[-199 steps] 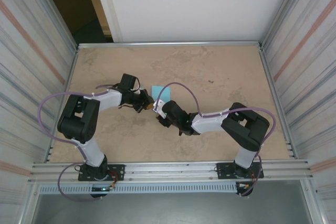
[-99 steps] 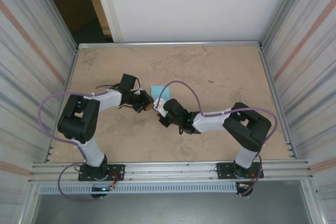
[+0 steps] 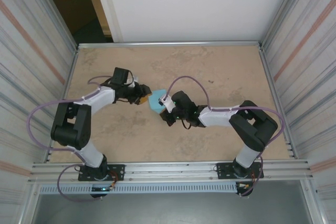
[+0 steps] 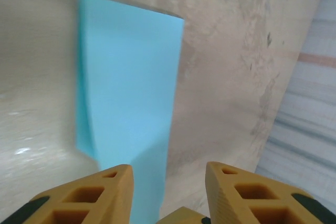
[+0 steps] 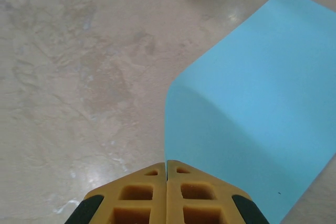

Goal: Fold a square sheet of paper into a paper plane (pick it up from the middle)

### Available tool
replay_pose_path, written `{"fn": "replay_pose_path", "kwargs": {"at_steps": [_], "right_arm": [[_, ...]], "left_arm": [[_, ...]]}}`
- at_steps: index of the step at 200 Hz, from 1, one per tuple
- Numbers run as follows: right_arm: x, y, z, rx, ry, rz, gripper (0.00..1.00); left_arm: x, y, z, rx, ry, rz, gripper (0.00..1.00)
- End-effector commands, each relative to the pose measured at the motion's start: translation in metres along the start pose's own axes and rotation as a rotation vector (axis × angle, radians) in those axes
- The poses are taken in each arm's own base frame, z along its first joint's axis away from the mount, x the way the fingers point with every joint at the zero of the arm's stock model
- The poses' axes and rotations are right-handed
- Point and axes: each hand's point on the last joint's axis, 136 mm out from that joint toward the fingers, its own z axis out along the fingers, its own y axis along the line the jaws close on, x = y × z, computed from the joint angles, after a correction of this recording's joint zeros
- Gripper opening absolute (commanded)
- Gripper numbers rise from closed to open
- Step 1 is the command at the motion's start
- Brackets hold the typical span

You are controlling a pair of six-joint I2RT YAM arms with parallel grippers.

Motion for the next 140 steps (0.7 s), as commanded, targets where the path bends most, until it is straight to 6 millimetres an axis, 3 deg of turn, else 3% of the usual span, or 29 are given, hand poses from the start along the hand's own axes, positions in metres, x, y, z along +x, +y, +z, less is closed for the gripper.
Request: {"fn": "replay_pose_path", "kwargs": {"at_steps": [1, 56, 92, 140], "right_arm": [[0.011, 0.016, 0.001, -0.126, 0.048, 0.104, 0.03], [0.016, 0.012, 0.012, -0.132, 0.082, 0.213, 0.03], [0.017, 0.002, 0.014, -0.104, 0.078, 0.267, 0.02], [0.019, -0.022, 0.014, -0.015, 0.087, 0.337, 0.02]], "left_arm": [[0.001, -0.009, 0.023, -0.011, 0.062, 0.087, 0.36], [-0.004, 0.018, 0.07, -0.162, 0.137, 0.106, 0.19], [0.001, 0.034, 0.083, -0.219, 0.165, 0.101, 0.11], [0.012, 0.056, 0.09, -0.287, 0.216, 0.1, 0.08]]}}
